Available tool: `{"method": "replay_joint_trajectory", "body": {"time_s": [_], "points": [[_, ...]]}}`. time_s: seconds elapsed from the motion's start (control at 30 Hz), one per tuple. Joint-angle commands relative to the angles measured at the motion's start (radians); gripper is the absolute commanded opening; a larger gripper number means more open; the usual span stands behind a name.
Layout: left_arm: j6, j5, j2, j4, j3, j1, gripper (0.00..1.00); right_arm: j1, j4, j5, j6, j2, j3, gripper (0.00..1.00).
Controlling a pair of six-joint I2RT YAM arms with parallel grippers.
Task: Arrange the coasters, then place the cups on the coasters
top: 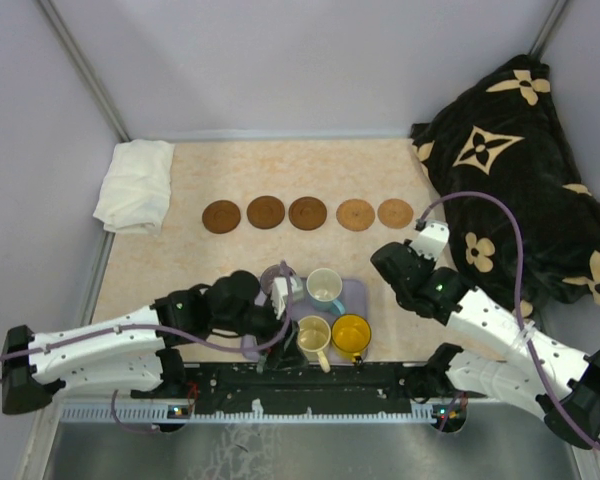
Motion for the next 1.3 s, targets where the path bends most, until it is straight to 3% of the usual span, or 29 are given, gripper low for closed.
{"method": "replay_joint_trajectory", "body": {"time_s": [0.0, 0.17, 0.33, 0.7, 1.27], "points": [[-0.051, 0.035, 0.013, -0.012, 0.044, -0.160, 1.00, -0.010, 0.018, 0.066, 0.027, -0.027, 0.047, 0.21], [-0.119, 0.025, 0.046, 0.026, -0.011, -0.256, 1.00, -0.010, -0.004, 0.050, 0.025, -0.096, 0.038, 0.20], [-0.151, -0.107, 0.177, 0.033, -0.036, -0.336, 0.99, -0.010, -0.037, 0.032, 0.006, -0.189, 0.047, 0.18], [-0.065, -0.331, 0.405, 0.101, -0.006, -0.337, 1.00, -0.010, -0.034, 0.023, -0.052, -0.175, 0.102, 0.18], [-0.038, -0.329, 0.514, 0.163, 0.009, -0.312, 1.00, -0.010, 0.012, 0.010, -0.063, -0.150, 0.076, 0.19]]}}
